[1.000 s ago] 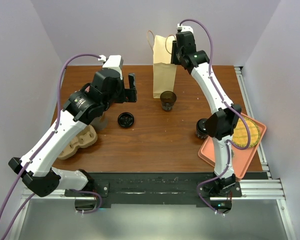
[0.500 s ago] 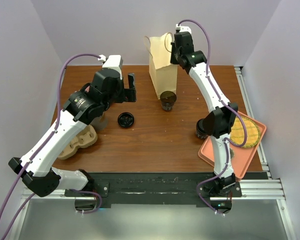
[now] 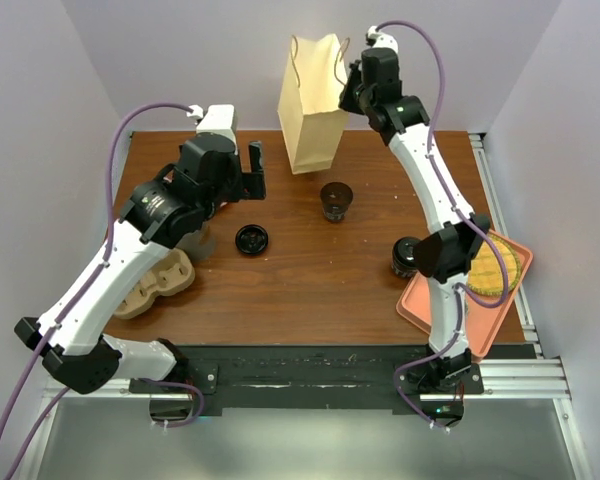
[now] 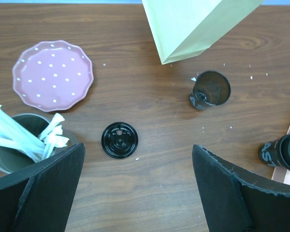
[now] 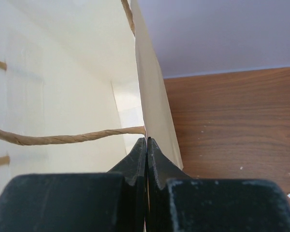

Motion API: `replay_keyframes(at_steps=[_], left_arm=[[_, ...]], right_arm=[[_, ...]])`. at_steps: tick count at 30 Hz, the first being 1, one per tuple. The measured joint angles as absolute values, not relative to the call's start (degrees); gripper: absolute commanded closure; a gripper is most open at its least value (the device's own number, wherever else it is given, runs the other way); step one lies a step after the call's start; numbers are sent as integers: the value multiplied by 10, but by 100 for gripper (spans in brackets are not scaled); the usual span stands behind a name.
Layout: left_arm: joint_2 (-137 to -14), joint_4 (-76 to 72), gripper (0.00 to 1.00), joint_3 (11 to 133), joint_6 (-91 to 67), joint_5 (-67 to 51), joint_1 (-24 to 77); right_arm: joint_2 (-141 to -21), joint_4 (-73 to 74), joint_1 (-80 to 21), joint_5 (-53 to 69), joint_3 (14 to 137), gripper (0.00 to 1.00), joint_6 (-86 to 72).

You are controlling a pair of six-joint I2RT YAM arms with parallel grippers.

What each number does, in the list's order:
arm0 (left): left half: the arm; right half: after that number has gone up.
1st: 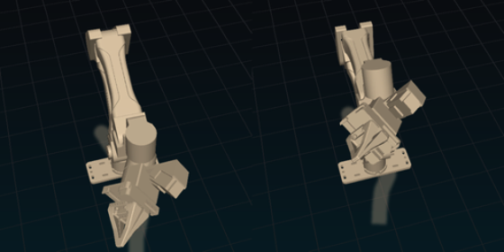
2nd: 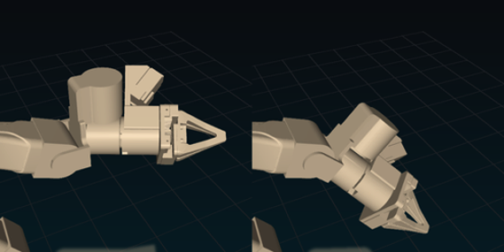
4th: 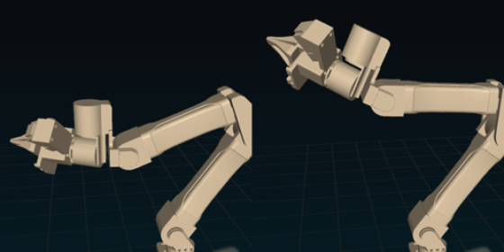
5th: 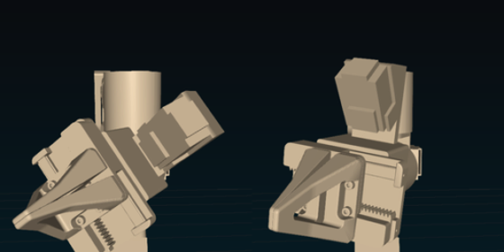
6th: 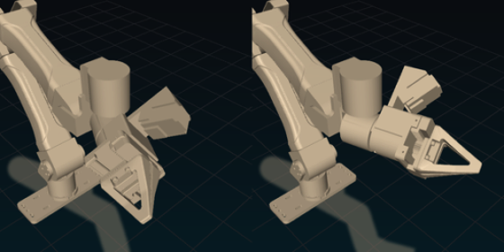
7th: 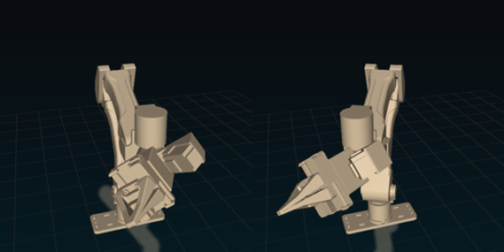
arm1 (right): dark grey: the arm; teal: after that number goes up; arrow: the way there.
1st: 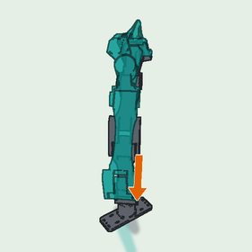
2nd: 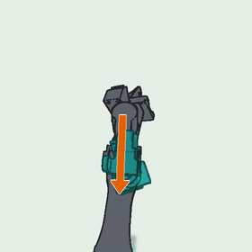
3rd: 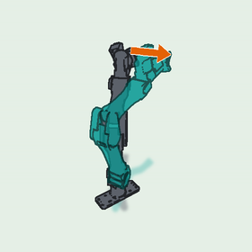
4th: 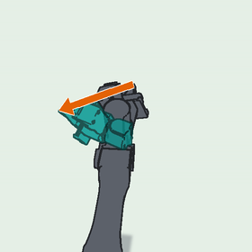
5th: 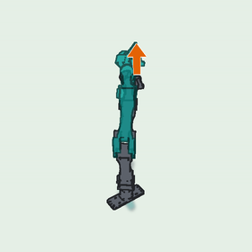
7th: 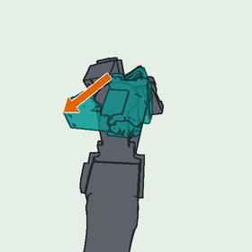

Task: Pack the takeout coffee

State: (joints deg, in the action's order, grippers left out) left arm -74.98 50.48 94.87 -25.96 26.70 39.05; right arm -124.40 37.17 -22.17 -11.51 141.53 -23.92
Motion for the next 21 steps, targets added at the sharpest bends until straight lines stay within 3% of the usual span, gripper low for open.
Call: replay_keyframes(at_steps=[12, 21], left_arm=[[-746, 547, 3, 1044, -290, 291, 387], [-713, 579, 2, 1077, -309, 288, 387]], right_arm=[[-1081, 369, -243, -49, 1348, 100, -346], [-927, 417, -352, -81, 1135, 100, -361]])
